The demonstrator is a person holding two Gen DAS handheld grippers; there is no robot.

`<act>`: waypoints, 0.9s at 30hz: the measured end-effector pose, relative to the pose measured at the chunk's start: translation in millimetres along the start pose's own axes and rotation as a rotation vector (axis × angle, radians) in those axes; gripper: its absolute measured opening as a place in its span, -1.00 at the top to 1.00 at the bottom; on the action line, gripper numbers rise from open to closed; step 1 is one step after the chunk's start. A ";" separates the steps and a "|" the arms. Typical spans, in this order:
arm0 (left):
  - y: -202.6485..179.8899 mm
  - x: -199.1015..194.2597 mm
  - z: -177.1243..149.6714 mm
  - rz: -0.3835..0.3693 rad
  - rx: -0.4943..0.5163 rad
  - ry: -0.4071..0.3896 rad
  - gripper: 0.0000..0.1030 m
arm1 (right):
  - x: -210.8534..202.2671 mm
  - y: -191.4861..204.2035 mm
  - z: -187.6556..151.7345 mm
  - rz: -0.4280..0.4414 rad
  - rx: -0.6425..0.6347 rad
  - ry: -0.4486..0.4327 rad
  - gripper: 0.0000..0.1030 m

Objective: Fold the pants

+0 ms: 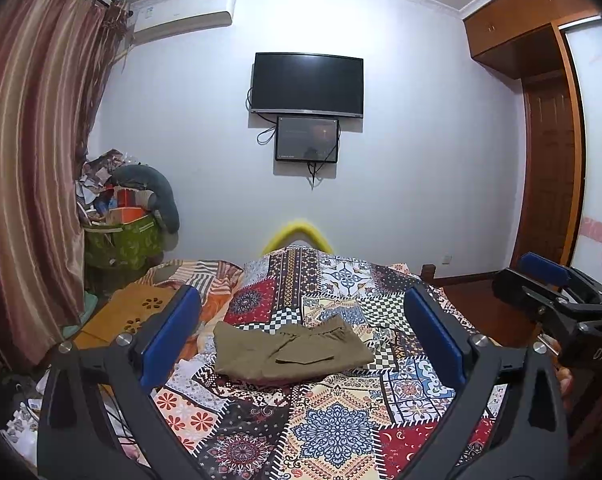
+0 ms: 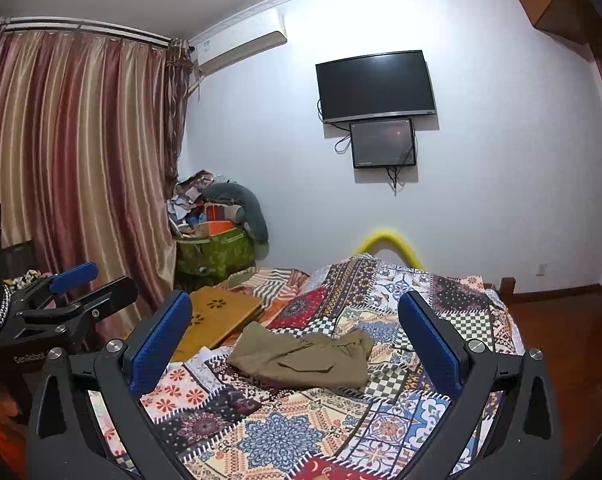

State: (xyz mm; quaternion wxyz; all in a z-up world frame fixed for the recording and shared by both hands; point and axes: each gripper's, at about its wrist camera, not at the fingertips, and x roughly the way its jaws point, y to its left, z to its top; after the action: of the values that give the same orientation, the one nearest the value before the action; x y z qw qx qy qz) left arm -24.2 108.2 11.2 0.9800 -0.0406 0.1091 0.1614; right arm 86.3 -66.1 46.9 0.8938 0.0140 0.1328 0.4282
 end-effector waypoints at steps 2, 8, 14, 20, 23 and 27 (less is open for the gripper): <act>-0.2 0.8 -1.1 -0.001 0.004 0.001 -0.99 | -0.4 -0.5 -0.2 0.001 0.004 0.001 -0.99; -1.1 2.6 -2.0 -0.005 0.008 0.005 -0.99 | 0.9 0.8 0.1 -0.003 0.010 0.006 -0.99; -0.4 1.9 -2.6 -0.010 0.007 0.007 -0.99 | 1.2 1.3 -0.3 -0.009 0.008 0.012 -0.99; -0.3 1.4 -2.4 -0.018 0.005 0.004 -0.99 | 0.6 0.5 -0.6 -0.009 0.010 0.011 -0.99; -1.2 0.9 -2.0 -0.022 0.008 0.001 -0.99 | 1.3 0.8 0.0 -0.013 0.011 0.011 -0.99; -2.4 0.2 -2.4 -0.024 0.011 -0.001 -0.99 | 1.6 1.1 0.0 -0.014 0.012 0.012 -0.99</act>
State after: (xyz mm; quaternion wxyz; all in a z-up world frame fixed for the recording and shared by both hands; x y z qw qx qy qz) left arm -23.7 105.7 8.9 0.9821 -0.0363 0.1091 0.1491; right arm 86.4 -64.1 46.7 0.8959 0.0159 0.1408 0.4210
